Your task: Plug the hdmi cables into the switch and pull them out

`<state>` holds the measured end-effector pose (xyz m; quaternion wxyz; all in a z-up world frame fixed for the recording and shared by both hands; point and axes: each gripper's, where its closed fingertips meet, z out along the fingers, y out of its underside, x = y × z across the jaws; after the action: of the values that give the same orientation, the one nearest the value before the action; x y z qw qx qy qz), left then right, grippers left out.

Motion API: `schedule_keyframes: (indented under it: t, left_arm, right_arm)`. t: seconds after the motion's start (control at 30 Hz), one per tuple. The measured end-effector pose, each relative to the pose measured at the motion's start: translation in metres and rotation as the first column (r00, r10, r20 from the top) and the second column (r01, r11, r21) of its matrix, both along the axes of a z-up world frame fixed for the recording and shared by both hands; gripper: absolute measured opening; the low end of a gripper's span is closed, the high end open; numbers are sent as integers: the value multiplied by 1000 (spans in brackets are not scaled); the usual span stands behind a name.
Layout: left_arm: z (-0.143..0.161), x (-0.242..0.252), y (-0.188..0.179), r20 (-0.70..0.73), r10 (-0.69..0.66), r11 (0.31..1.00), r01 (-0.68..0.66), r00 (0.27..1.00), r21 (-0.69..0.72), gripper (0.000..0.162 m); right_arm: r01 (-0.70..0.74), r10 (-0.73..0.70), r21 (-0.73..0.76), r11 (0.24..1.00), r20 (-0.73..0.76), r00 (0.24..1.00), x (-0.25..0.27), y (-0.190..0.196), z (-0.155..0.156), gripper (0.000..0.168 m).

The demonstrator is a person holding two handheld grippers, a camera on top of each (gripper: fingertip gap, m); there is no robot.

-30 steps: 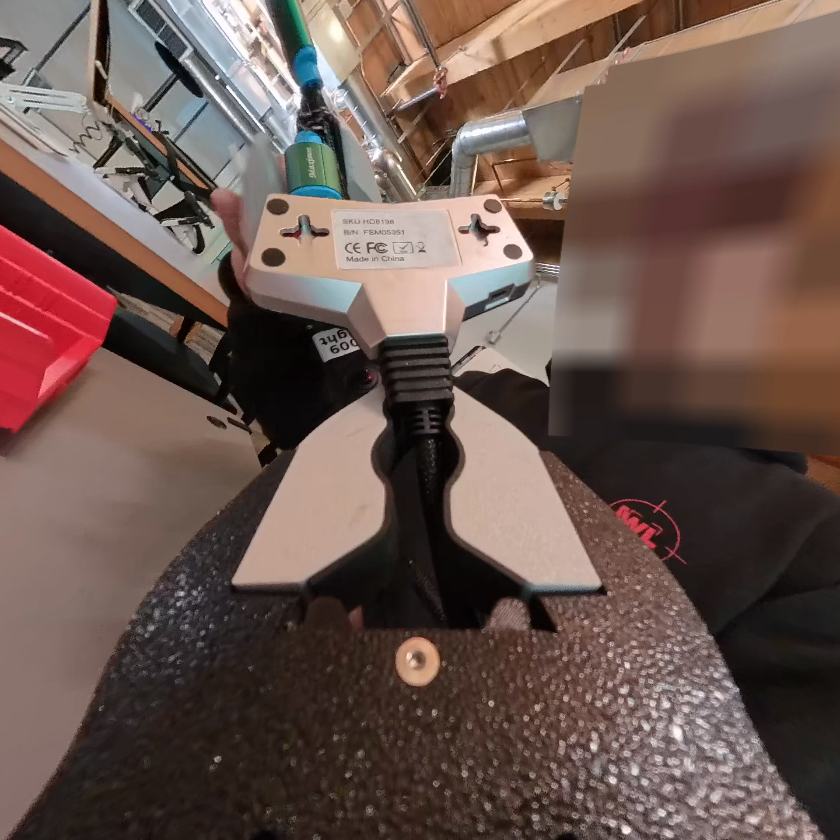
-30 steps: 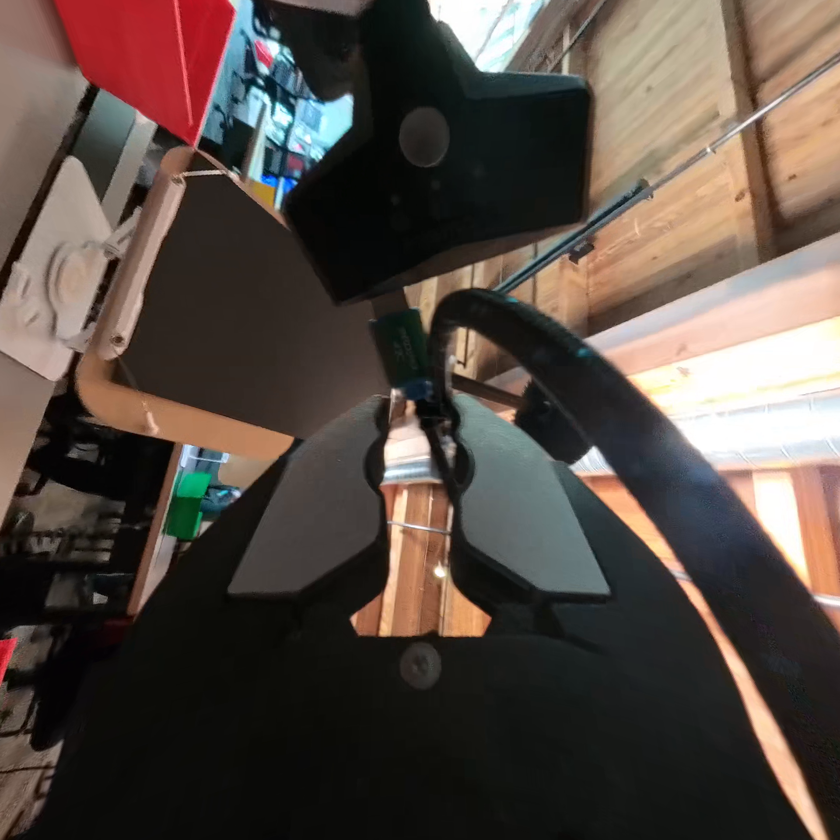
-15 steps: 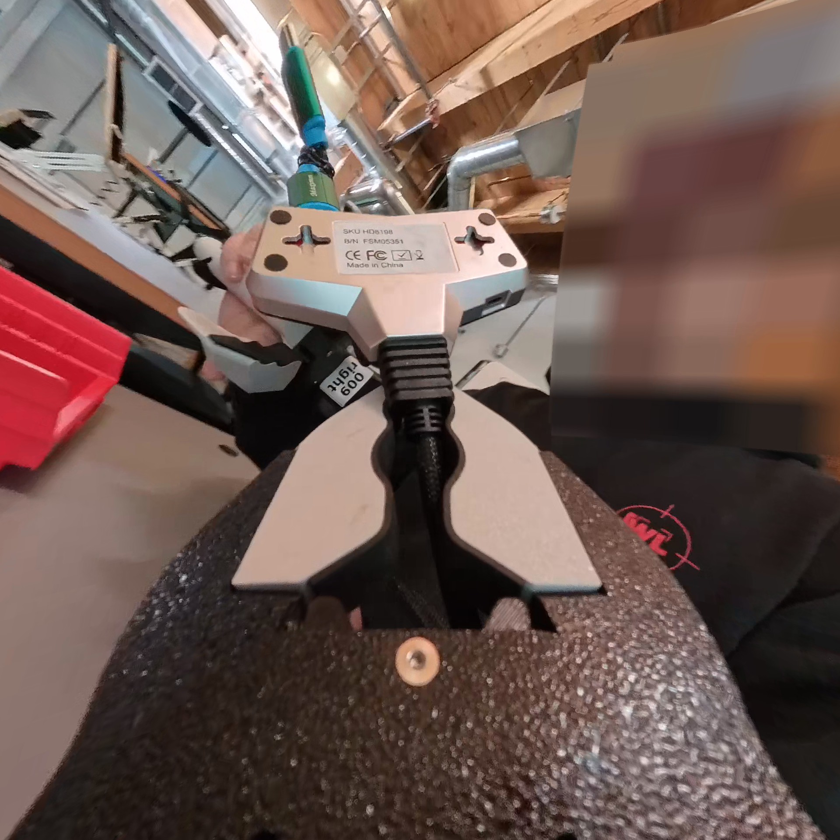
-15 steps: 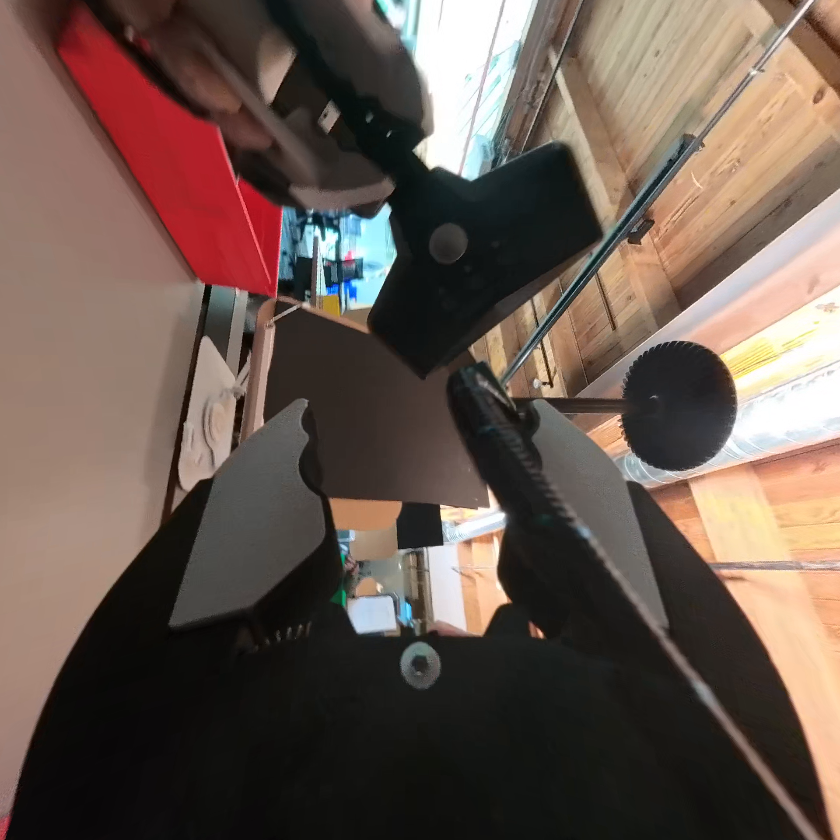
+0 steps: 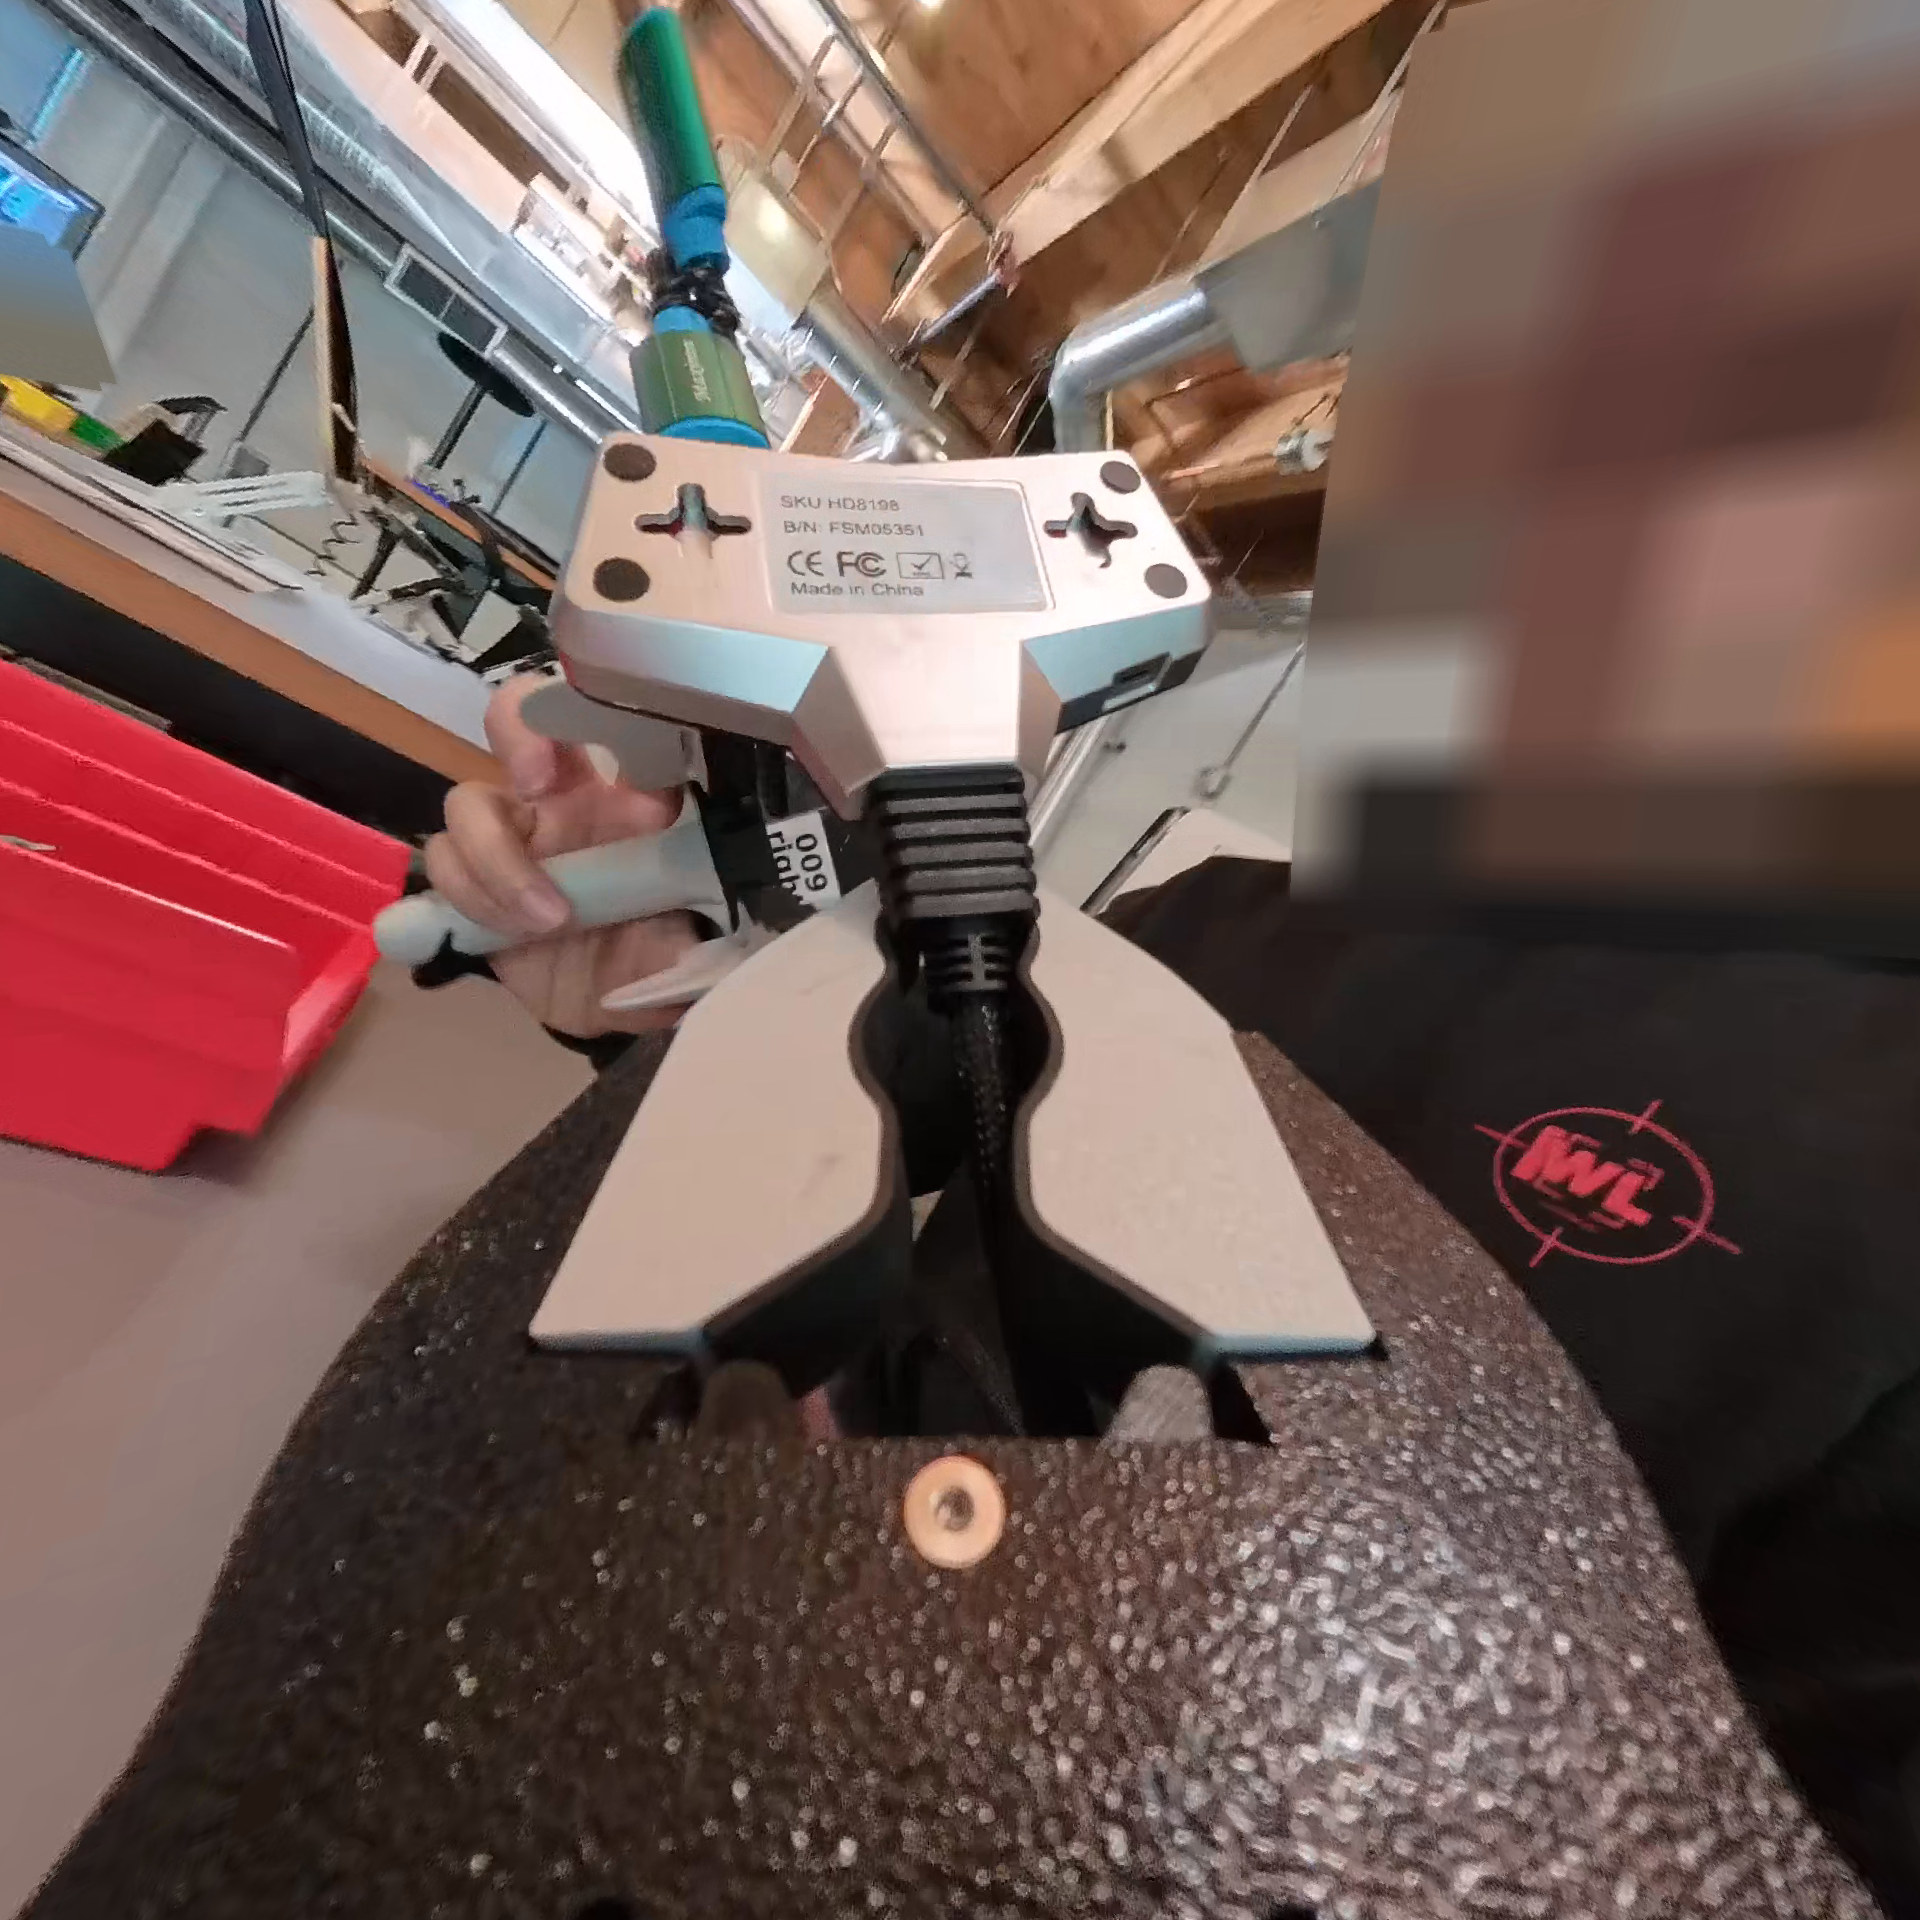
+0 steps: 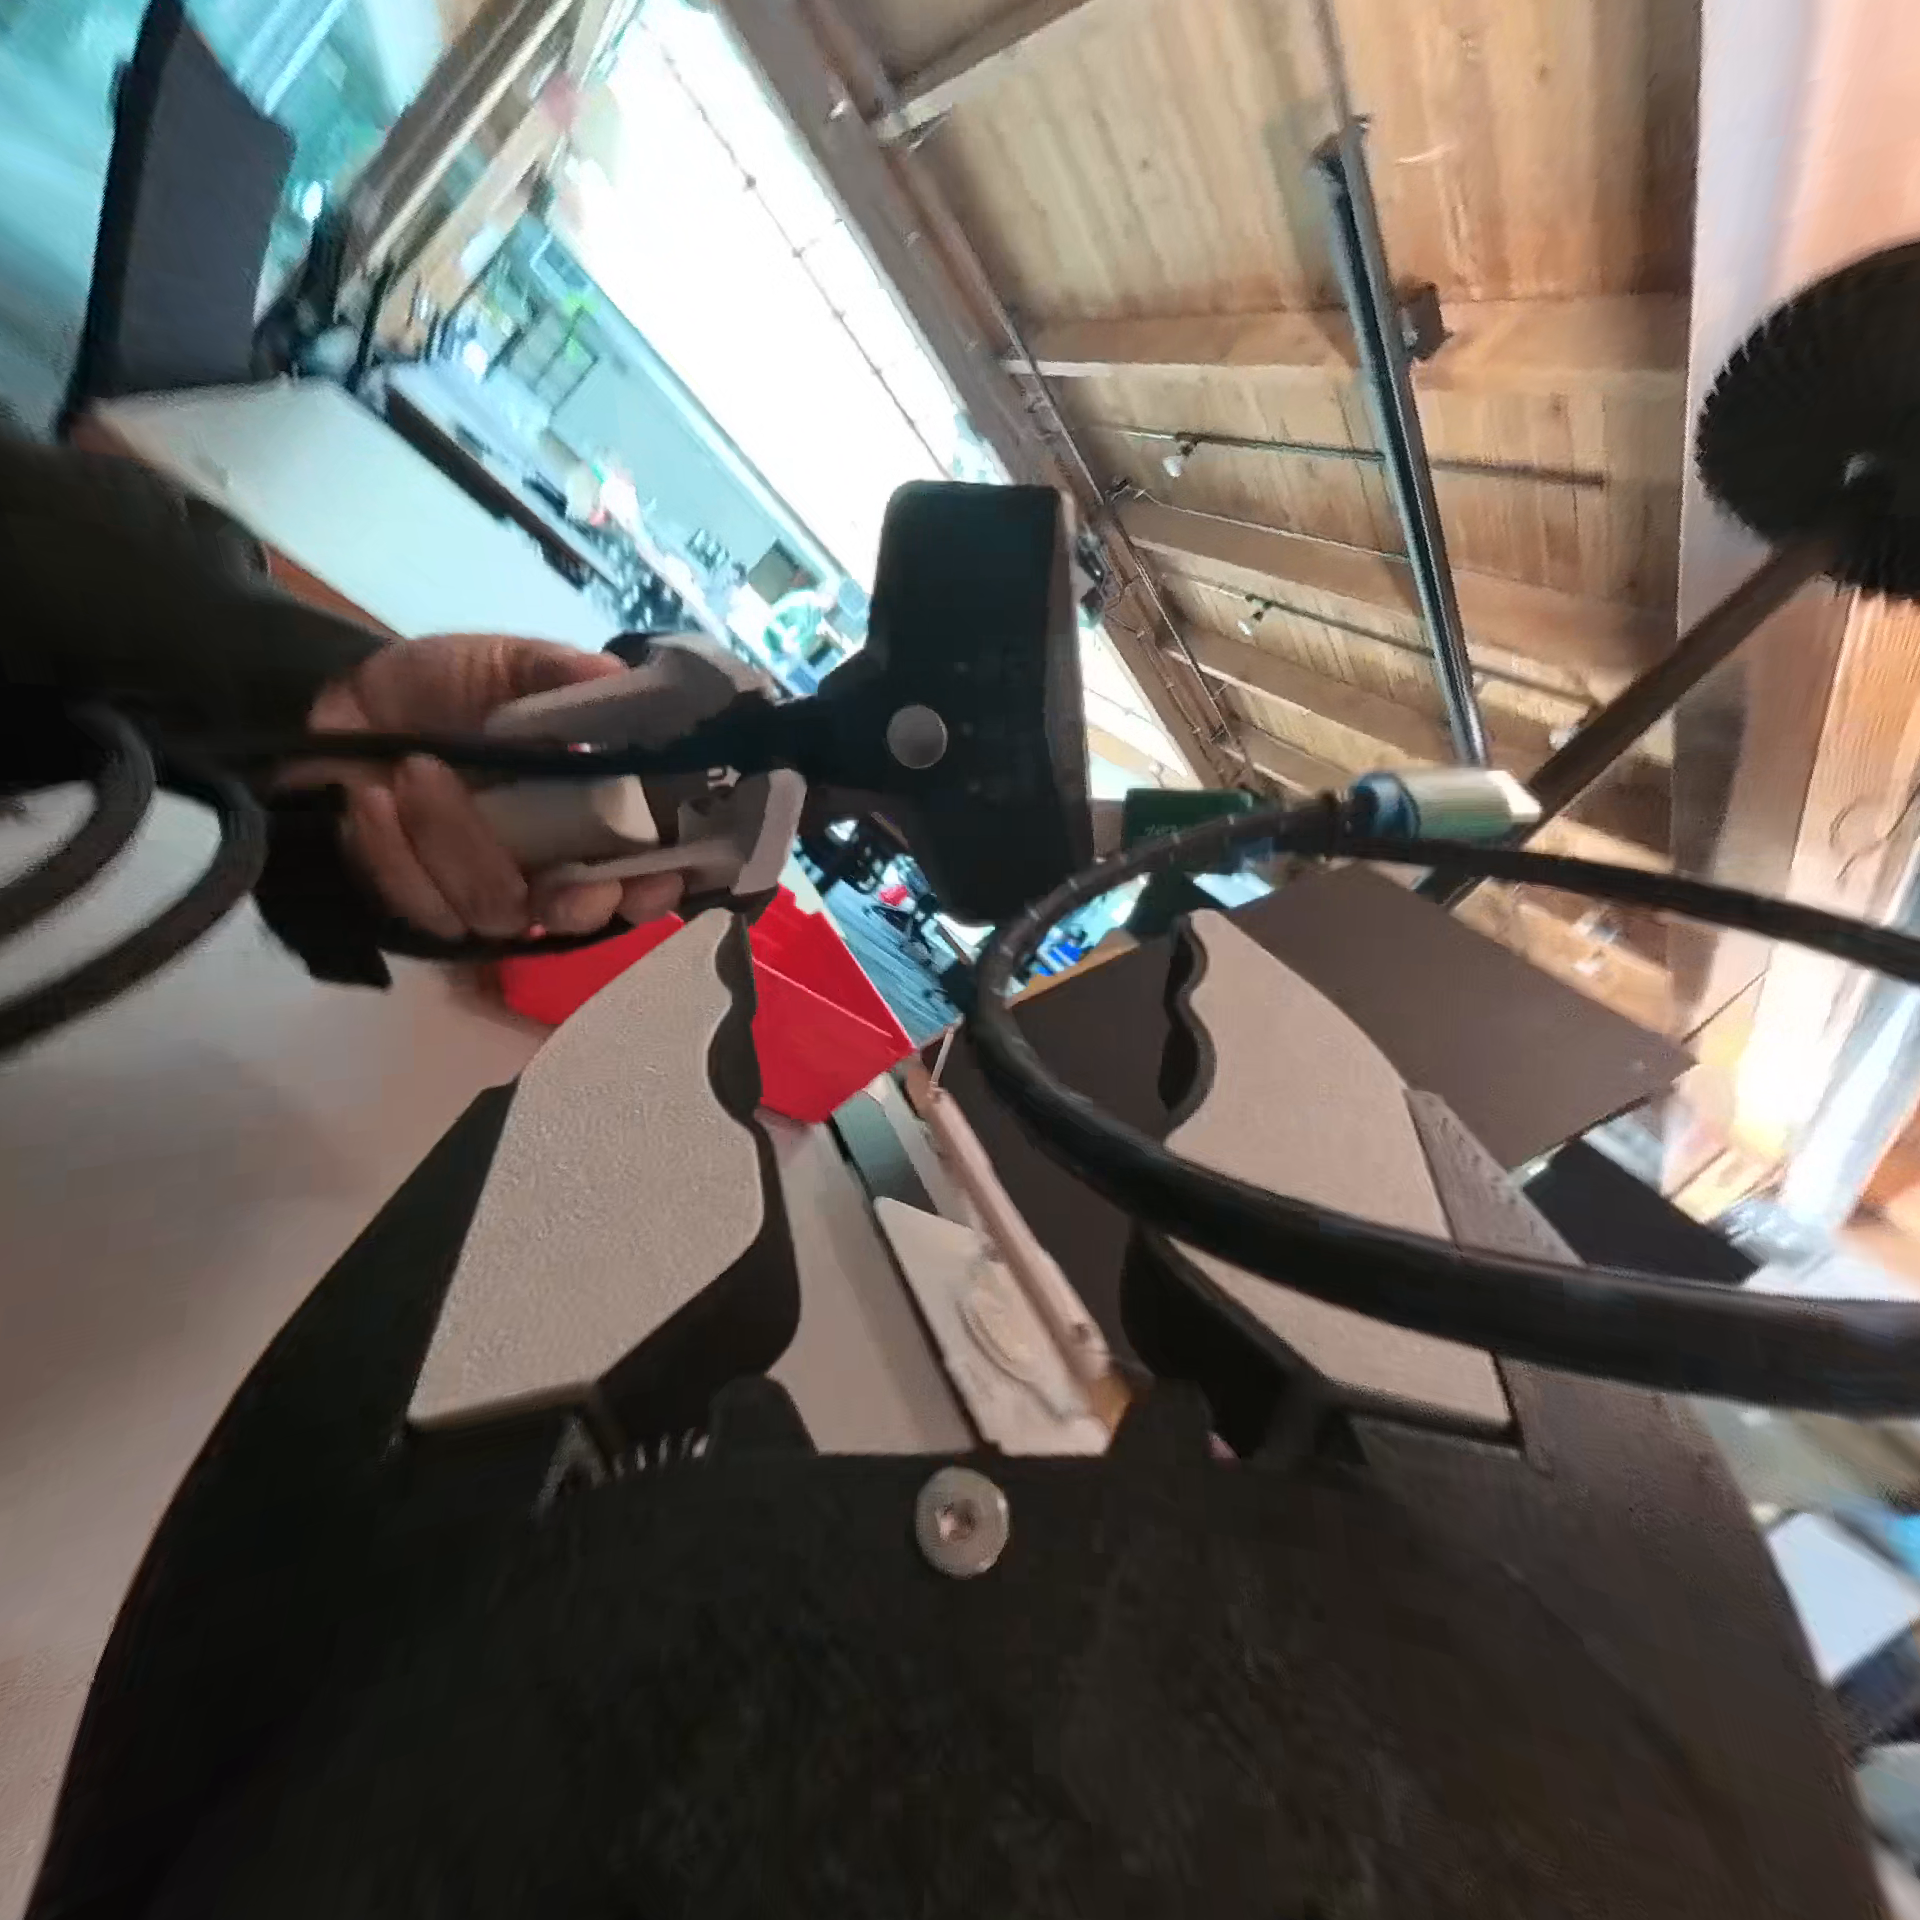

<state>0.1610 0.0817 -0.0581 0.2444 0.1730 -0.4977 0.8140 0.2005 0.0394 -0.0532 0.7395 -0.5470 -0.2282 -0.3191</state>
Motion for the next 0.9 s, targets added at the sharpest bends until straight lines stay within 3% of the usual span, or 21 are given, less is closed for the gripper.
schedule_keyframes:
  t: [0.17, 0.3, 0.37, 0.43, 0.47, 0.6, 0.67, 0.77, 0.9]
  left_arm:
    - [-6, -1, 0, 62, 35, 996, -40, 997, 81, 14]
    - [-2, -2, 4, 164, 89, 985, -111, 982, 132, 14]
    - [-4, -3, 9, 227, 119, 968, -164, 967, 192, 14]
    - [-9, -5, 15, 288, 128, 937, -211, 949, 279, 14]
    - [-12, -6, 19, 312, 127, 916, -232, 941, 328, 14]
    - [-25, -11, 29, 390, 87, 804, -296, 917, 515, 14]
    - [-26, -16, 28, 408, 38, 779, -282, 912, 559, 14]
    - [-34, -18, 23, 428, -39, 719, -272, 903, 639, 14]
    - [-35, -22, 10, 452, -110, 701, -254, 885, 667, 14]
  right_arm:
    - [-132, 177, 180, 975, -265, 948, -7, -14, 20, 78]
    - [-282, 249, -8, 959, -443, 861, -8, -2, -28, 81]
    - [-351, 241, -67, 934, -606, 758, -2, -5, -54, 87]
    - [-380, 176, -108, 919, -749, 638, 15, -18, -74, 87]
    - [-365, 125, -140, 920, -778, 615, 29, -29, -80, 80]
    - [-203, 21, -168, 965, -718, 695, 78, -86, -41, 59]
    - [-244, 78, -154, 958, -676, 733, 67, -97, -3, 57]
    - [-303, 98, -272, 913, -574, 813, 39, -88, 25, 50]
    - [-398, 128, -419, 816, -541, 831, 7, -56, 15, 45]
